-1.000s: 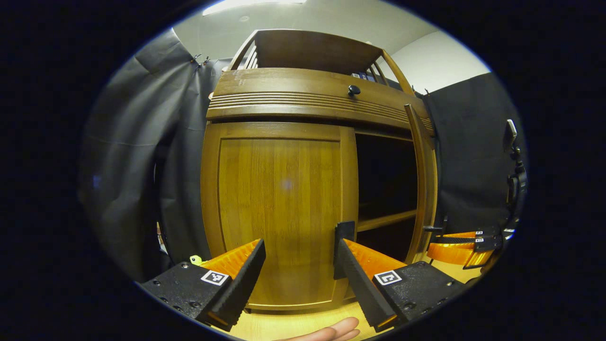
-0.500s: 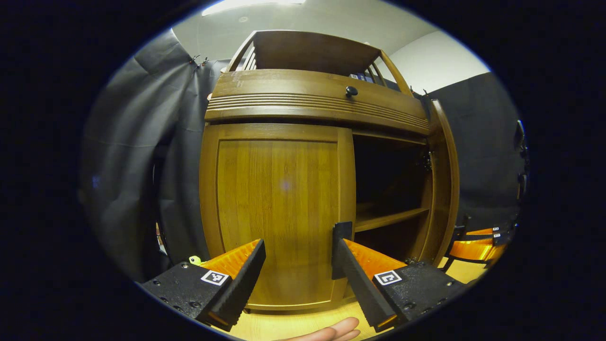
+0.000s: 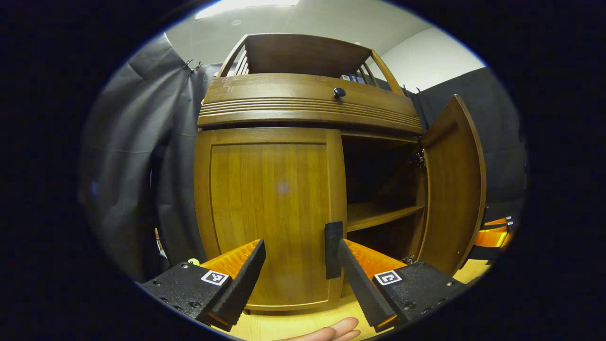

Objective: Open the right door of the double-door shoe cabinet with the right hand, and open the left door with the left hand.

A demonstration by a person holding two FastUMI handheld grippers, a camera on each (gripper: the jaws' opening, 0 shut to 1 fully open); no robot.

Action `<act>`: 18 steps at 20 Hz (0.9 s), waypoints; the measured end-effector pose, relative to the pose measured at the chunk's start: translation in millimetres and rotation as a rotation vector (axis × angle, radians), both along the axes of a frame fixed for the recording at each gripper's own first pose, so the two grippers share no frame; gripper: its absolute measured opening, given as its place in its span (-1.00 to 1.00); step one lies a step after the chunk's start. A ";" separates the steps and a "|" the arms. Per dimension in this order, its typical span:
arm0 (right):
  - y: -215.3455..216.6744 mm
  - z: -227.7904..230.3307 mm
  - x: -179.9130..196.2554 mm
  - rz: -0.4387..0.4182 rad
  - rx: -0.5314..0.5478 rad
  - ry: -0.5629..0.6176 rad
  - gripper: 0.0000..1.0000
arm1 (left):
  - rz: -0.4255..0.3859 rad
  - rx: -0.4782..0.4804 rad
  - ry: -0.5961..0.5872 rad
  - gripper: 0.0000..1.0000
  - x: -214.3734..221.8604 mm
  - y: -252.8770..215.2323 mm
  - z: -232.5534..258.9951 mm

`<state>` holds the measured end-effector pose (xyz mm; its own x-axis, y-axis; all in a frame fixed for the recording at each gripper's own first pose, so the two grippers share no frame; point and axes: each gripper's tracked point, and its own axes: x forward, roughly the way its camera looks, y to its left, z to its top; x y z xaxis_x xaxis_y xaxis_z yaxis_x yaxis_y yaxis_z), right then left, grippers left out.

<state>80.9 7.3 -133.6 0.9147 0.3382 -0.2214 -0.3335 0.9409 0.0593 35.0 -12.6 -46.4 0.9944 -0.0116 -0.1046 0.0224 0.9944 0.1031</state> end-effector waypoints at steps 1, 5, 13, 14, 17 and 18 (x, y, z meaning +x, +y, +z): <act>-7.0 1.3 -1.6 -0.013 0.002 -0.004 -0.59 | -0.004 0.001 0.003 0.92 0.0 -2.7 -0.3; -40.1 8.9 -5.5 -0.086 0.006 -0.016 -0.58 | -0.019 0.016 0.001 0.92 -2.0 -12.0 -1.8; -155.5 15.9 11.0 -0.263 0.037 -0.037 -0.99 | -0.067 -0.010 0.057 0.96 3.0 -37.7 -23.5; -154.6 16.0 12.7 -0.234 0.051 -0.033 -0.99 | -0.066 -0.004 0.060 0.96 5.3 -40.0 -26.2; -170.0 15.5 18.0 -0.204 -0.012 -0.044 -0.99 | -0.059 -0.014 0.083 0.96 11.6 -43.2 -38.2; -171.3 15.2 18.7 -0.201 -0.011 -0.038 -0.99 | -0.063 -0.021 0.093 0.96 16.3 -46.7 -41.0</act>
<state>99.6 -163.9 -118.4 0.9712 0.1459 -0.1881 -0.1410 0.9892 0.0396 51.3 -59.3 -87.5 0.9777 -0.0768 -0.1955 0.0933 0.9927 0.0768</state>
